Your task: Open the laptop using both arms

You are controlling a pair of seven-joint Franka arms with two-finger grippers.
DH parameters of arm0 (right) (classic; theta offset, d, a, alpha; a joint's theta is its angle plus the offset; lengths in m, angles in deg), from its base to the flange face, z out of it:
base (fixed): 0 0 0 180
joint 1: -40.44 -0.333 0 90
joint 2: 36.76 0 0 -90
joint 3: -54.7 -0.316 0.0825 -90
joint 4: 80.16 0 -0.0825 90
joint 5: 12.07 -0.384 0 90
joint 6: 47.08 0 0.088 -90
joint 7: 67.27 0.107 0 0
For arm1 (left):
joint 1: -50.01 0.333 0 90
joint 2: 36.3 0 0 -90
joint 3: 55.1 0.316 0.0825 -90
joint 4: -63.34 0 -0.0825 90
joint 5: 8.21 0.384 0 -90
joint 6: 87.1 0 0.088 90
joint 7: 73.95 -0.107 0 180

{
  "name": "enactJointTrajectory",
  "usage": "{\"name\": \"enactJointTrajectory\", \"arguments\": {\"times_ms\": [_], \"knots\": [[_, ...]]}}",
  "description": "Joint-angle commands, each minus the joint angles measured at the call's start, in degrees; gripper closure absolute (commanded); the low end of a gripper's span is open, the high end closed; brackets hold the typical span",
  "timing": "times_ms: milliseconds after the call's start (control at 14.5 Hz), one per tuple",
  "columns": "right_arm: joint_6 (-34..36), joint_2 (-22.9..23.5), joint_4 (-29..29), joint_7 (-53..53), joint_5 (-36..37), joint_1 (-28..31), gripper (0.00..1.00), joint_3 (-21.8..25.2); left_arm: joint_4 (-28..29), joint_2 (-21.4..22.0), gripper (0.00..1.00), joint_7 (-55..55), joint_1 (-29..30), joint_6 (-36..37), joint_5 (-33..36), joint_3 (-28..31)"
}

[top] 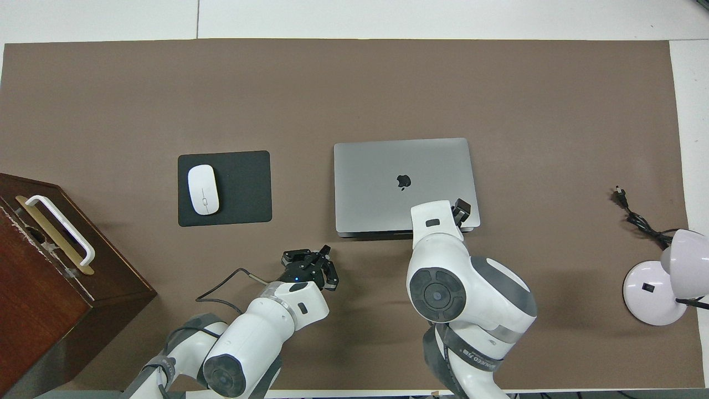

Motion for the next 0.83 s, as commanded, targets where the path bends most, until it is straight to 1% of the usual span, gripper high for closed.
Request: {"name": "enactJointTrajectory", "arguments": {"times_ms": [0, 138, 413, 757], "knots": [[-1.8, 0.8, -0.4, -0.3, 1.3, 0.6, 0.0, -0.2, -2.9, -1.3, 1.0, 0.2, -1.0, -0.9, -1.3, 0.9], [-1.8, 1.0, -0.3, -0.3, 1.4, 0.5, 0.0, -0.2, -4.9, -1.9, 1.0, 0.1, -0.5, -0.9, -1.2, 0.9], [-2.5, 1.1, -0.3, -0.2, 1.3, 0.7, 0.0, -0.2, -8.1, -5.0, 1.0, 0.0, 0.7, -0.9, -0.6, 1.0], [-2.6, 1.1, -0.3, -0.1, 1.3, 0.8, 0.0, -0.2, -10.0, -6.6, 1.0, -0.6, 0.9, -0.9, 0.6, 1.1]]}}
